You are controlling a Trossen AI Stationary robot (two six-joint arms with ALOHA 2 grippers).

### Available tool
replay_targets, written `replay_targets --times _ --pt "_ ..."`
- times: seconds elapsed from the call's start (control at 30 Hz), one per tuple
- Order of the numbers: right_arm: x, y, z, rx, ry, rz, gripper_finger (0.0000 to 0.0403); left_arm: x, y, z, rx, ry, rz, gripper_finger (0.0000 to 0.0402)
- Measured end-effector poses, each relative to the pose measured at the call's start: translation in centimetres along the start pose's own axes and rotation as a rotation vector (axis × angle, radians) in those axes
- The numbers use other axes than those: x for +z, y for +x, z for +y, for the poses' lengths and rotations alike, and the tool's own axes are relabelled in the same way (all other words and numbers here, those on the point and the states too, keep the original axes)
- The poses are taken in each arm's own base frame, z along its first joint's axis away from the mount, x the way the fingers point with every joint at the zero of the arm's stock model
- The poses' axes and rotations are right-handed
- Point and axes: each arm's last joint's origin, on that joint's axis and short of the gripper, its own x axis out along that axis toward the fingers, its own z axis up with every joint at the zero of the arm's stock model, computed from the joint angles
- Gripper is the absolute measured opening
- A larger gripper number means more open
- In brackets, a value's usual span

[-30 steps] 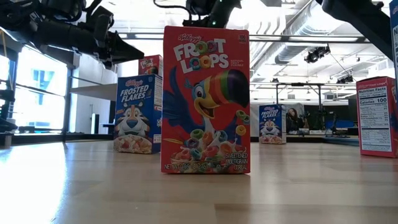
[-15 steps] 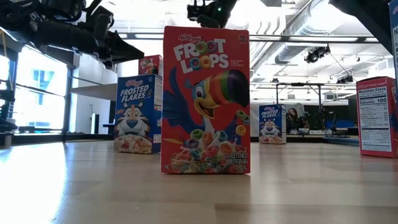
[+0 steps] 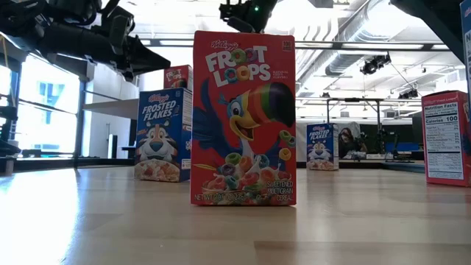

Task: Stack cereal on shelf
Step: Put the top blue cereal box on the shelf

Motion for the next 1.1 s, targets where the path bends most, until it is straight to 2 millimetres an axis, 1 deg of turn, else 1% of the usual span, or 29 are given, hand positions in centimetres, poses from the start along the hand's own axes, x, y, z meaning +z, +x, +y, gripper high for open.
replay_targets --times 0.23,0.47,0.57,0.7,1.1 --pt "0.24 -0.01 -0.04 -0.006 0.025 -0.024 0.0000 -0.01 0.00 -0.01 -0.005 0.000 0.001 0.0019" --pt "0.21 -0.01 -0.16 -0.048 0.058 -0.016 0.0000 -0.01 0.00 -0.02 -0.006 -0.001 0.001 0.0019" --pt "-0.08 -0.01 -0.11 -0.046 0.051 0.015 0.0000 -0.01 0.00 -0.04 -0.013 -0.001 0.001 0.0019" --pt "-0.41 -0.01 -0.18 -0.089 0.061 0.052 0.0000 0.08 -0.08 -0.09 -0.029 -0.001 -0.004 0.0019" --pt "-0.23 -0.02 -0.41 -0.145 0.055 0.040 0.0000 0.00 -0.22 -0.09 -0.029 -0.002 0.009 0.0019"
